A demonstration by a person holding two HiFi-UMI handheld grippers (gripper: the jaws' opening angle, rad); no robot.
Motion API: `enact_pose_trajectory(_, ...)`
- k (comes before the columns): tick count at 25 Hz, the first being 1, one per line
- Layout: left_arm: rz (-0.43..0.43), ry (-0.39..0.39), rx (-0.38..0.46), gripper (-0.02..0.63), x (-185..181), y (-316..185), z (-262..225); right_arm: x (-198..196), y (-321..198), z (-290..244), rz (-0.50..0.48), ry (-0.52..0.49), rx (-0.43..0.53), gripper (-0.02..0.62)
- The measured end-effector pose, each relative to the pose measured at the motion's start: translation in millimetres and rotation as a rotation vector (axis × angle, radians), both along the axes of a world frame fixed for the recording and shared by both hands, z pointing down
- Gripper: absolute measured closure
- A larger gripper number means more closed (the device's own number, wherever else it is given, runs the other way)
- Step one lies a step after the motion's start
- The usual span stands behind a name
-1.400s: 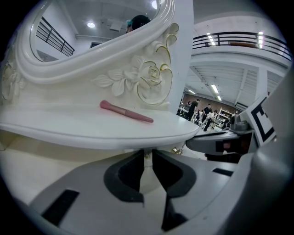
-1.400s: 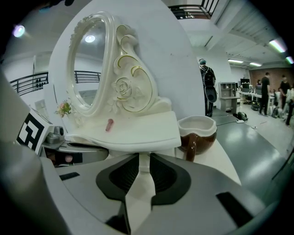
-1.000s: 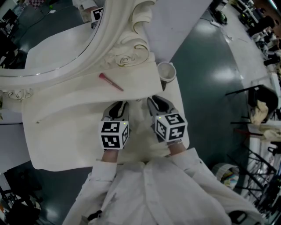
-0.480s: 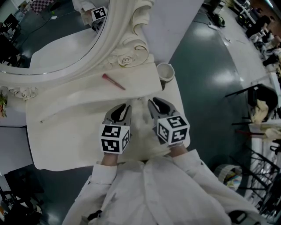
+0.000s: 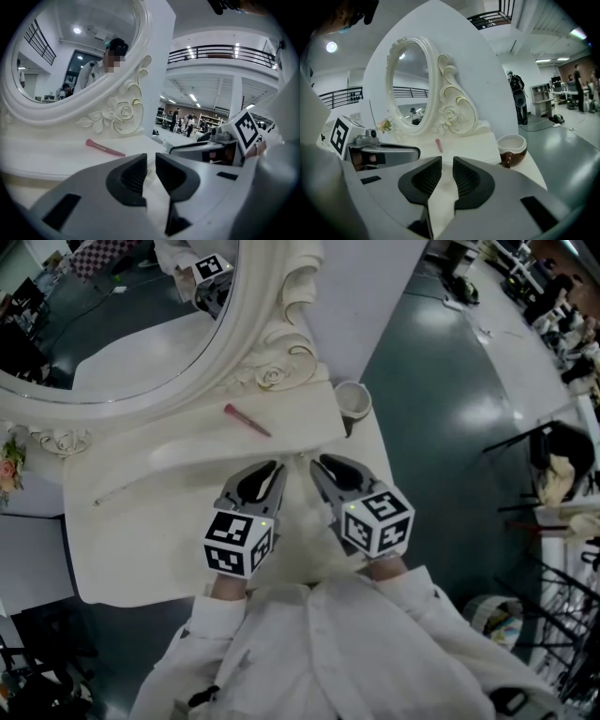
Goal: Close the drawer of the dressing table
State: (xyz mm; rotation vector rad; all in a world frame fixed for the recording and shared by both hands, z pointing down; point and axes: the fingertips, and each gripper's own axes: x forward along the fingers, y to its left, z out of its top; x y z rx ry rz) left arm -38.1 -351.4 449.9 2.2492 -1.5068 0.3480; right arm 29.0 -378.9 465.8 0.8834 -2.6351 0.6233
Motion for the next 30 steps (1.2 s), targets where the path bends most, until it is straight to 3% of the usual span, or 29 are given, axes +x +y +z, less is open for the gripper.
enact_pose_trajectory(7, 0.048, 0.007, 0.052, 0.565, 7.6, 5.4, -24.2, -5.2, 9.1, -28.2, -0.043, -0.036, 0.060, 0.529)
enact_pose_trajectory(14, 0.088, -0.001, 0.051, 0.589, 21.9, 16.1, -29.1, 0.5, 21.0, -47.8, -0.057, -0.047, 0.112, 0.561)
enact_pose_trajectory(21, 0.098, 0.001, 0.071, 0.600, 31.8, 25.2, -28.7, 4.4, 31.9, -47.8, -0.065, -0.053, 0.110, 0.572)
enact_pose_trajectory(30, 0.115, 0.007, 0.030, 0.600, 35.5, 36.6, -19.6, 3.2, 48.3, -36.7, -0.088, -0.042, 0.091, 0.580)
